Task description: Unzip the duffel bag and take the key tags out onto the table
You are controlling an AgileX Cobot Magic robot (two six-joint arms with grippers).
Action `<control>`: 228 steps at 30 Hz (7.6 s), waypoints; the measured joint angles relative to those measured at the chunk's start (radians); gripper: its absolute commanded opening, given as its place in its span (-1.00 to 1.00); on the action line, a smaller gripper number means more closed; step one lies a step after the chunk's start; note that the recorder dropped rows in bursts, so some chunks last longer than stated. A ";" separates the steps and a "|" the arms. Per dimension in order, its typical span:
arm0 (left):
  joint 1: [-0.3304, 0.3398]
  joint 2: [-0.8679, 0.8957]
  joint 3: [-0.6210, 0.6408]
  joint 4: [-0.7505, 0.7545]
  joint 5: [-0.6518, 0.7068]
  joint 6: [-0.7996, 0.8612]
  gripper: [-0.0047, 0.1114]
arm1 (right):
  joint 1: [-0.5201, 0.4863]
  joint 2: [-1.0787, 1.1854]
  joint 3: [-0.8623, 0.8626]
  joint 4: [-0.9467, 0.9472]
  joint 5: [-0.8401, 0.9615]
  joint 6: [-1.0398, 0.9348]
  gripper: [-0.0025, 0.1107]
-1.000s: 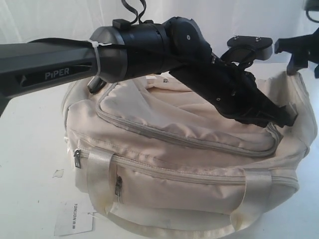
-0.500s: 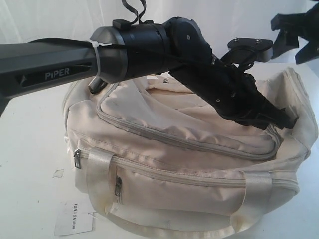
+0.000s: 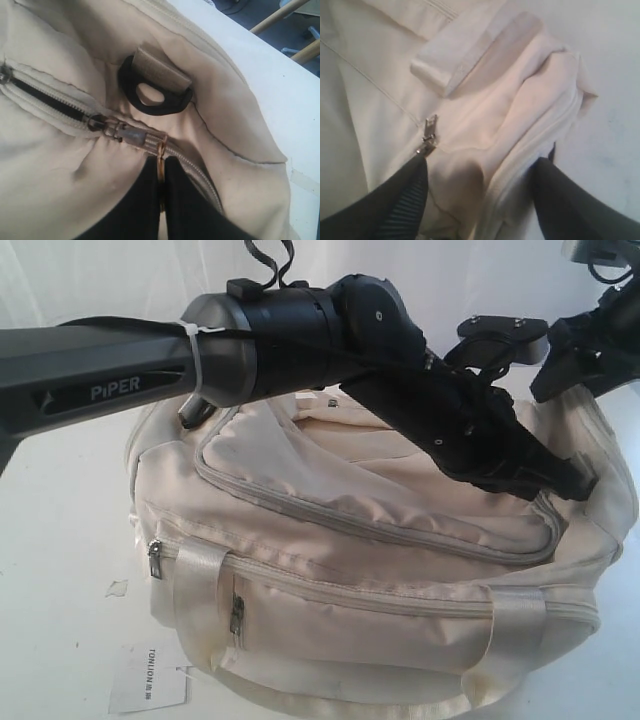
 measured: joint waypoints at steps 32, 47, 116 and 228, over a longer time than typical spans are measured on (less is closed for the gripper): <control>0.000 0.002 0.000 -0.012 -0.112 0.000 -0.92 | 0.000 0.097 0.008 -0.029 -0.067 0.175 -0.96; -0.016 0.006 0.000 -0.017 -0.003 0.000 -0.92 | -0.010 0.091 0.057 -0.039 -0.116 0.244 -0.96; 0.248 -0.624 0.597 0.777 0.357 -0.347 -0.92 | -0.050 0.093 0.059 -0.041 -0.181 0.280 -0.96; 0.443 -0.788 0.843 0.606 -0.209 -0.194 -0.92 | 0.906 -0.090 0.164 -0.205 -0.284 -0.026 -0.96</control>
